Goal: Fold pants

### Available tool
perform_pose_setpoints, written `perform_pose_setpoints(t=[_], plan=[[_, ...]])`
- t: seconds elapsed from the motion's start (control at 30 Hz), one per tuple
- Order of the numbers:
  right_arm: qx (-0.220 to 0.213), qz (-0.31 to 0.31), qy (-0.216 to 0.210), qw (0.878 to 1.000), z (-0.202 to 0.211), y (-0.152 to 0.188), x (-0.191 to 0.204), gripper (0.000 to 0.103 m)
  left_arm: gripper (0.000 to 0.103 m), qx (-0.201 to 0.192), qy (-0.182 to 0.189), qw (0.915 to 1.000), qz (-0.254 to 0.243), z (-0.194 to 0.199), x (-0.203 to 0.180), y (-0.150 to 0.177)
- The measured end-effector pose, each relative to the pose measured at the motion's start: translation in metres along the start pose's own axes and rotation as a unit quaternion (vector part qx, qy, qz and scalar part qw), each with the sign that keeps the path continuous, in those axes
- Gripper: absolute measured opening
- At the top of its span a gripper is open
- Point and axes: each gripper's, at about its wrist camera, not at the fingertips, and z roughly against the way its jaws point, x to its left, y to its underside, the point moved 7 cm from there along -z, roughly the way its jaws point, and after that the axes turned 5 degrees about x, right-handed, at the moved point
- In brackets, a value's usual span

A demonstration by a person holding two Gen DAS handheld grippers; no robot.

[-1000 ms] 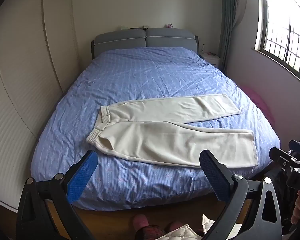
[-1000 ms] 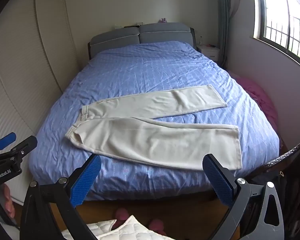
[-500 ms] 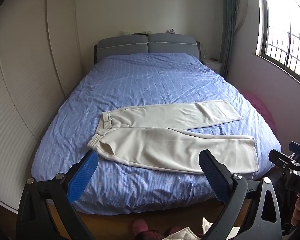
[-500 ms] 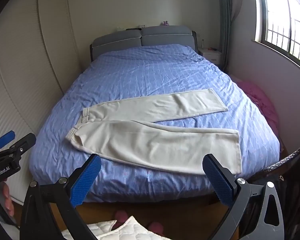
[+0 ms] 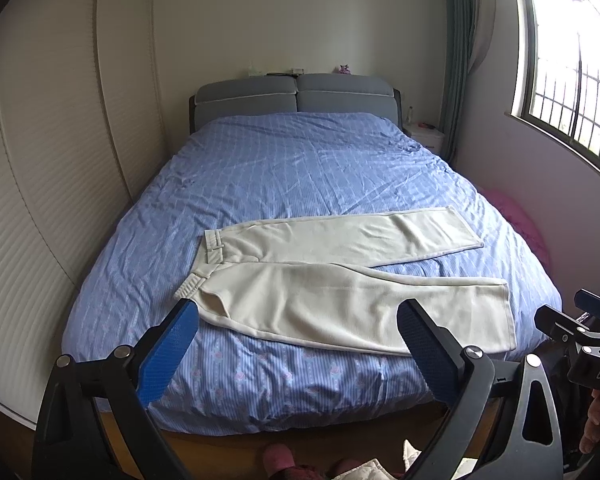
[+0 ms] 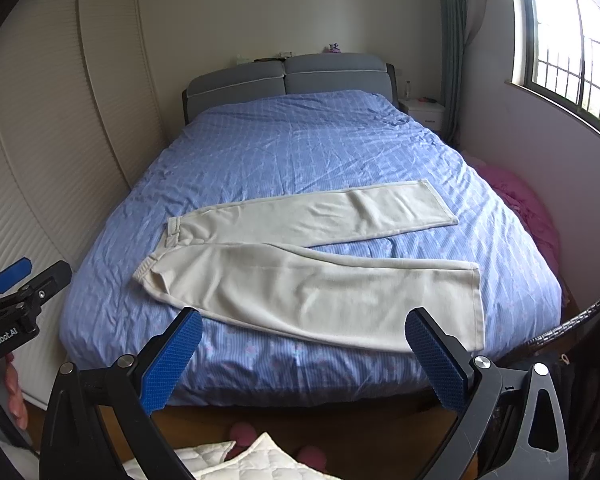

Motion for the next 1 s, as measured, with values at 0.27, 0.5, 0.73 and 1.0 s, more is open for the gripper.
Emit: perform_pose_setpoints(t=[0.27,0.5,0.73,1.0], plan=[[0.000,0.000,-0.001,1.000,-0.0002,-0.0002,-0.0011,0.103,0.102,0.001,-0.002,1.0000,-0.001,-0.0005,-0.0012,0.0005],[-0.001,0.000,-0.001,1.000,0.0003,-0.0007,-0.0019,0.103,0.102,-0.001,-0.005,1.0000,-0.006,-0.0008,-0.0017,0.0002],[-0.001,0.001,-0.003,1.000,-0.0005,-0.0064,-0.0030,0.103,0.102,-0.007,-0.007,0.9999,-0.012,0.0006,-0.0006,-0.0039],[-0.001,0.001,-0.003,1.000,-0.0007,-0.0053,-0.0028,0.103,0.102,-0.012,-0.003,0.9999,-0.011,0.0016,0.0002,-0.0057]])
